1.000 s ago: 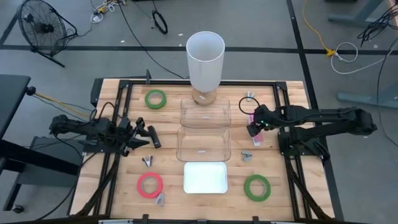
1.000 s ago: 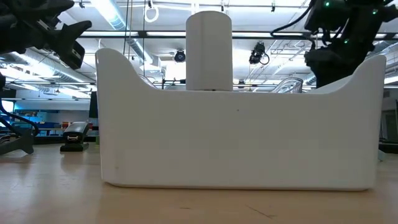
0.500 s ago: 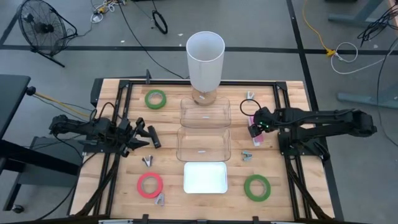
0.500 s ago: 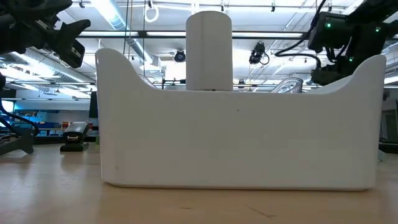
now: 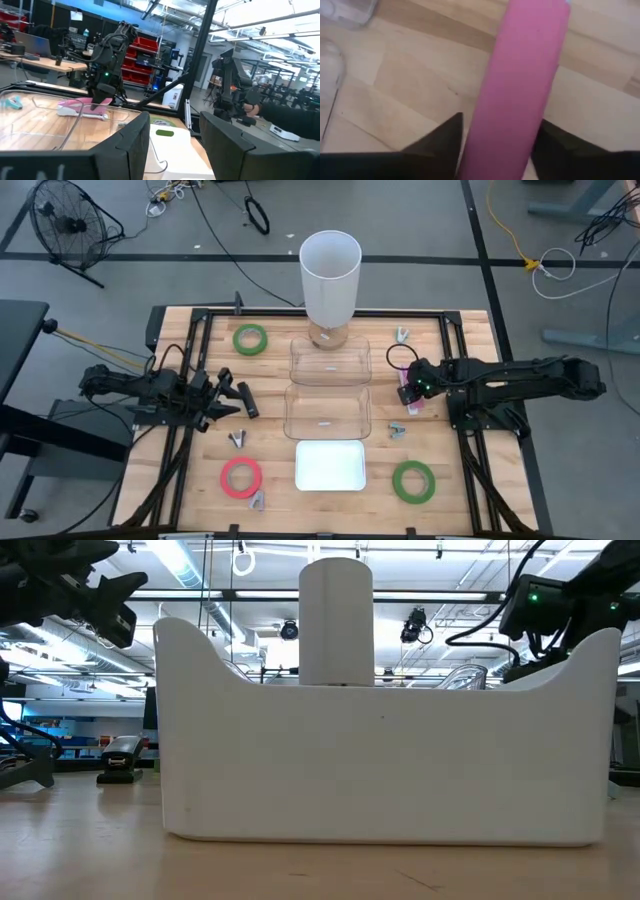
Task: Pick and place Stapler, Stapler remover, tape
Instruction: Put the pink stapler into the top transparent bin
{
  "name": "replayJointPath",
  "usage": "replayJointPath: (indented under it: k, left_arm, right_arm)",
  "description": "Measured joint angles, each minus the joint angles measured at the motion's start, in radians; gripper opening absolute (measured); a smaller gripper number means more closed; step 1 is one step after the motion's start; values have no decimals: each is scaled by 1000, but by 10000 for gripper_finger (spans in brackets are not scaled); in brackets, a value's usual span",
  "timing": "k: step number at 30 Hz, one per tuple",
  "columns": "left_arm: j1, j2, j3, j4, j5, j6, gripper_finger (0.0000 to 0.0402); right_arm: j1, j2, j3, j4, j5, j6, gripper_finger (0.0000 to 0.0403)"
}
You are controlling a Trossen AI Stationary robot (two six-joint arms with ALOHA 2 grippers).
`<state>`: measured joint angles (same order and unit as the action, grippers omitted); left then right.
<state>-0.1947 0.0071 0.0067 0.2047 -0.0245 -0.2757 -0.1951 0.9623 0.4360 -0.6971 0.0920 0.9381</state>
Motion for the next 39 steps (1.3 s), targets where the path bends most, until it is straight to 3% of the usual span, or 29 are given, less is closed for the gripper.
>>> replayJointPath:
  k: [3,12,21,26,39]
  left_arm:
    - [0,0,0,1,-6,-1,177]
    - [0,0,0,2,-8,-1,177]
    - [0,0,0,2,-8,-1,177]
    - [0,0,0,1,-8,0,177]
    - [0,0,0,-1,-95,34,177]
  right_arm:
    - [0,0,0,11,-25,-26,119]
    - [-29,1,49,12,-36,-115,120]
    - [-119,1,378,-224,-1,-299,120]
    - [-129,21,561,-243,5,-388,120]
    - [-102,456,895,-233,-14,-740,120]
